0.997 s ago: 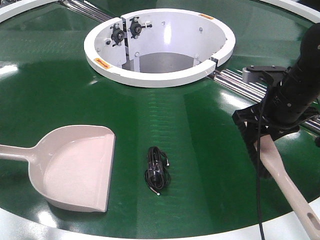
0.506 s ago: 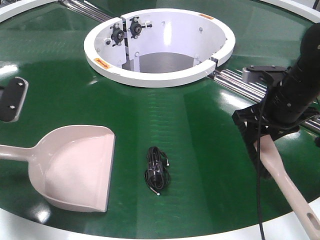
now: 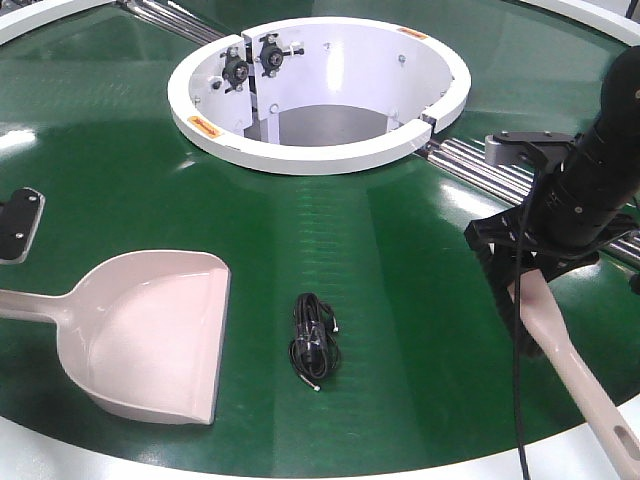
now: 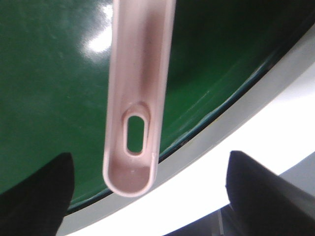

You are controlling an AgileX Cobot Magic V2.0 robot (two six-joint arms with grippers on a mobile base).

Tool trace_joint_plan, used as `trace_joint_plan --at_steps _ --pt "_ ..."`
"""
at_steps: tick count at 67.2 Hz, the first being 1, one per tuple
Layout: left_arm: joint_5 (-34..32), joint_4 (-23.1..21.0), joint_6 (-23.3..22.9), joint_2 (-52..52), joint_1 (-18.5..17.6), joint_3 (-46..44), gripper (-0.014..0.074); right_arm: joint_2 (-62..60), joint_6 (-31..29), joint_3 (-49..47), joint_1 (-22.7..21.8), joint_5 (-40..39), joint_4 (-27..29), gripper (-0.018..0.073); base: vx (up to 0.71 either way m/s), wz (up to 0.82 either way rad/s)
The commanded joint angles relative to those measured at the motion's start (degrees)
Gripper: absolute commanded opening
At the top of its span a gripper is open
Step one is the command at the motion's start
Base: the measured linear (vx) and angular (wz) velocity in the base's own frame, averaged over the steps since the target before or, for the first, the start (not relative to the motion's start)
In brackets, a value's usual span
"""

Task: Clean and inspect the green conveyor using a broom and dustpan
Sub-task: 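Grasp the pink dustpan handle with the left gripper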

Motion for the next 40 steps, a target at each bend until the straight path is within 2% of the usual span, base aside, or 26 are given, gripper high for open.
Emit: trace_joint_plan --at_steps 1,19,40 --pt "0.77 0.45 -0.67 -1.14 0.31 -1.73 0.0584 -2.82 -0.24 -1.43 -0.31 3.05 0.32 -0.0003 0.0 0.0" --pt "-0.42 0.51 -0.67 0.8 0.42 -1.95 0.0584 -2.82 -0.24 -1.43 -0.31 3.05 0.26 -0.0003 0.0 0.0" --pt "1.94 0.5 -0.72 3.96 0.42 -6.86 0.0584 -2.82 -0.24 -1.43 -0.31 3.05 0.27 -0.0003 0.0 0.0"
